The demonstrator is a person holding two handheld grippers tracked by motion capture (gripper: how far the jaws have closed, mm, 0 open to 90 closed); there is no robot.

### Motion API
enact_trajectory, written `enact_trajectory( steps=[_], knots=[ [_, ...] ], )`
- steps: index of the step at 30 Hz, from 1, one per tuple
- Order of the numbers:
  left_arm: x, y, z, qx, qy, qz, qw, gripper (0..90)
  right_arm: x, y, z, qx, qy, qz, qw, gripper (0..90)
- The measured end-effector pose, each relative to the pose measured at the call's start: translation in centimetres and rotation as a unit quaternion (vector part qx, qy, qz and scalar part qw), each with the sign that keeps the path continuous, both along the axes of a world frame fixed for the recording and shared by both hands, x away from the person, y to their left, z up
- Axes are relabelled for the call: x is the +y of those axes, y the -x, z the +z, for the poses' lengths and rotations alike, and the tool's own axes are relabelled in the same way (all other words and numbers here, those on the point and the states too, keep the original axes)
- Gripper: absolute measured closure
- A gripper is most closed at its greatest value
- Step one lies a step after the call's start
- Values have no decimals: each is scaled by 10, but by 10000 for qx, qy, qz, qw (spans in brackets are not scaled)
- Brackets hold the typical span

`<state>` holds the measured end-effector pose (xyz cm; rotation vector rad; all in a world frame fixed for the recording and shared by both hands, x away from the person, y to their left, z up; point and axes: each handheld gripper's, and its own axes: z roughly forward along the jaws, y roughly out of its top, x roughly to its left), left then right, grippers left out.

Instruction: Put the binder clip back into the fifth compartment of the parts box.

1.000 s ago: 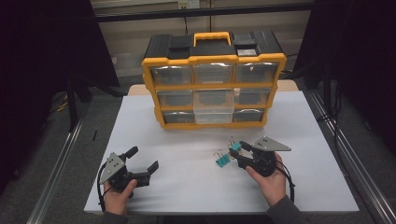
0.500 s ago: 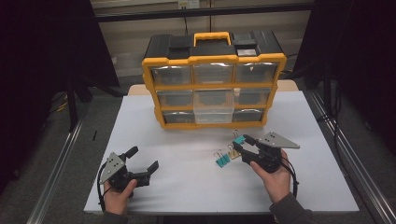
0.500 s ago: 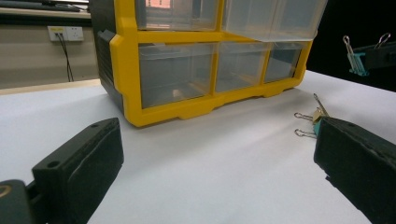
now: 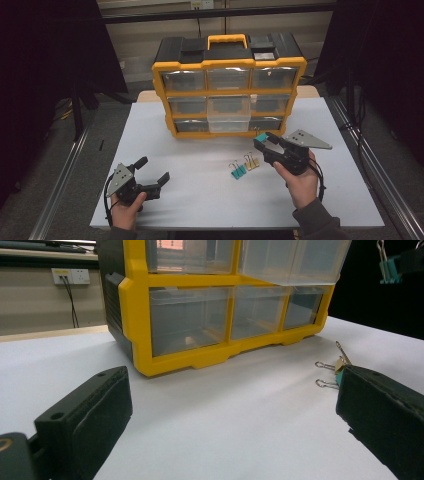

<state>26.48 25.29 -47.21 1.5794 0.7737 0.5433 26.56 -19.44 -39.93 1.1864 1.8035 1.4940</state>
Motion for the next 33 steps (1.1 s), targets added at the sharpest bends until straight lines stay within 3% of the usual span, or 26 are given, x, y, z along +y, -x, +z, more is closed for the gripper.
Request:
enact_trajectory(
  steps=[21,33],
  knots=[
    [-1,0,0,6,-14,30,10000,15,-3,-16,48,-313,-97,-84,9994,499],
    [0,-1,-1,5,-80,-48,10000,15,15,-32,68,-417,-110,-4,9991,500]
  ],
)
